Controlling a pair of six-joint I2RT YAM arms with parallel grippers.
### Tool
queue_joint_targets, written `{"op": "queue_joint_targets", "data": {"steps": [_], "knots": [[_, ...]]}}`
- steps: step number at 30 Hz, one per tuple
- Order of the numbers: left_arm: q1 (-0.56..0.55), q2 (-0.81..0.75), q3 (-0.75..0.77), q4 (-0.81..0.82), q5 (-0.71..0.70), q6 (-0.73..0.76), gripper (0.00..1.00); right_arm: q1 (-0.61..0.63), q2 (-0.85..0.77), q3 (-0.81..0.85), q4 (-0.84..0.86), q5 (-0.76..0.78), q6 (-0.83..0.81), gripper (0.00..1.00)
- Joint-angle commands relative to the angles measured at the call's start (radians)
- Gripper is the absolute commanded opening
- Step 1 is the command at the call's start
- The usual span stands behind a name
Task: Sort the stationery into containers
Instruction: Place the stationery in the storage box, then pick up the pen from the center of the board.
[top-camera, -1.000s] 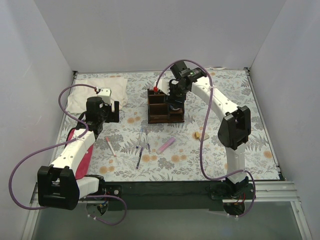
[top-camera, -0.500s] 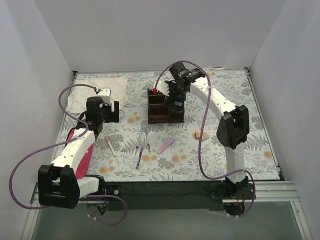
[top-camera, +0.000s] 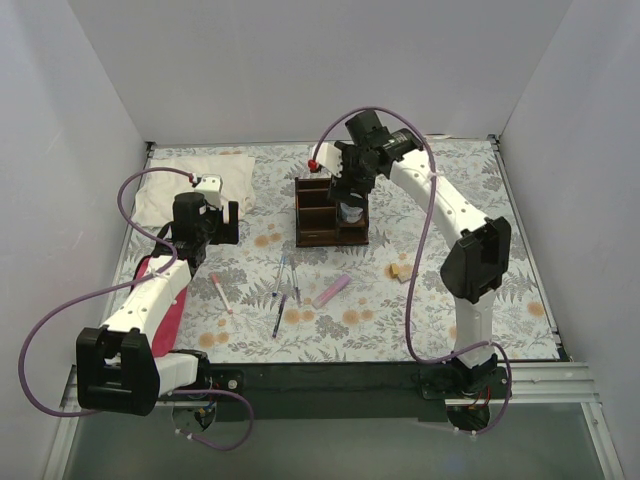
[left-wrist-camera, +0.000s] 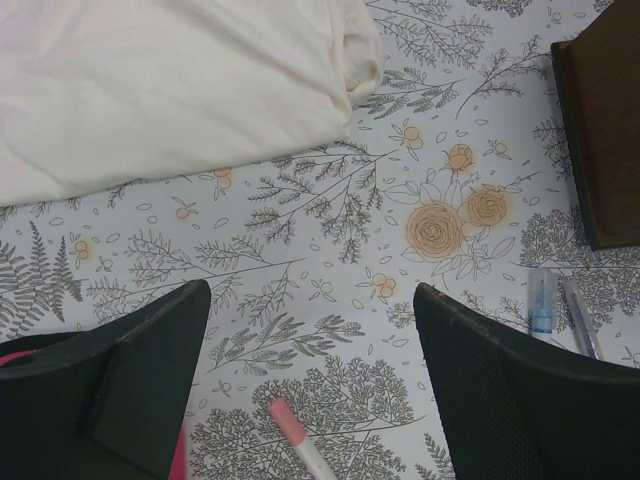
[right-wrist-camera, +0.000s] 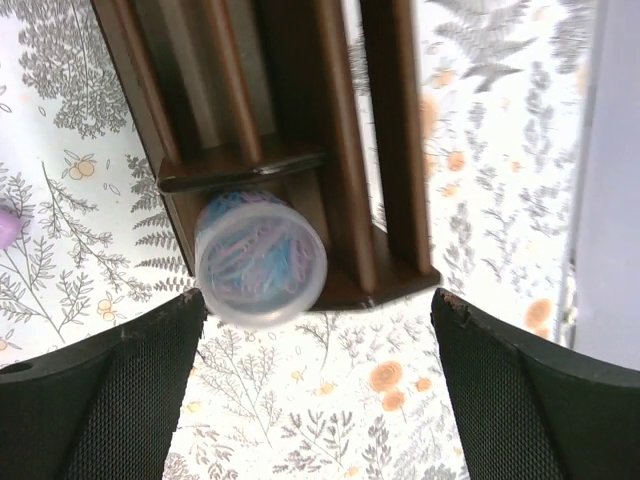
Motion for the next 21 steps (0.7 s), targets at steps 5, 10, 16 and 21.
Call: {"op": "queue_joint_targets", "data": {"steps": [5, 10, 16, 21], "knots": [[0.005, -0.037, 0.027, 0.02, -0.021, 0.007, 0.81, -0.064, -0.375, -0.223, 0.102, -0.087, 0.116, 0.97], [0.005, -0.057, 0.01, 0.015, -0.05, 0.013, 0.81, -0.188, -0.572, -0.565, 0.127, -0.158, 0.244, 0.83], [0.005, -0.06, -0.01, -0.005, 0.0, -0.068, 0.79, -0.308, -0.653, -0.769, 0.202, -0.179, 0.603, 0.7], [-0.002, -0.043, -0.022, -0.051, 0.221, -0.217, 0.79, -0.32, -0.713, -0.931, 0.331, -0.181, 0.786, 0.63]]}}
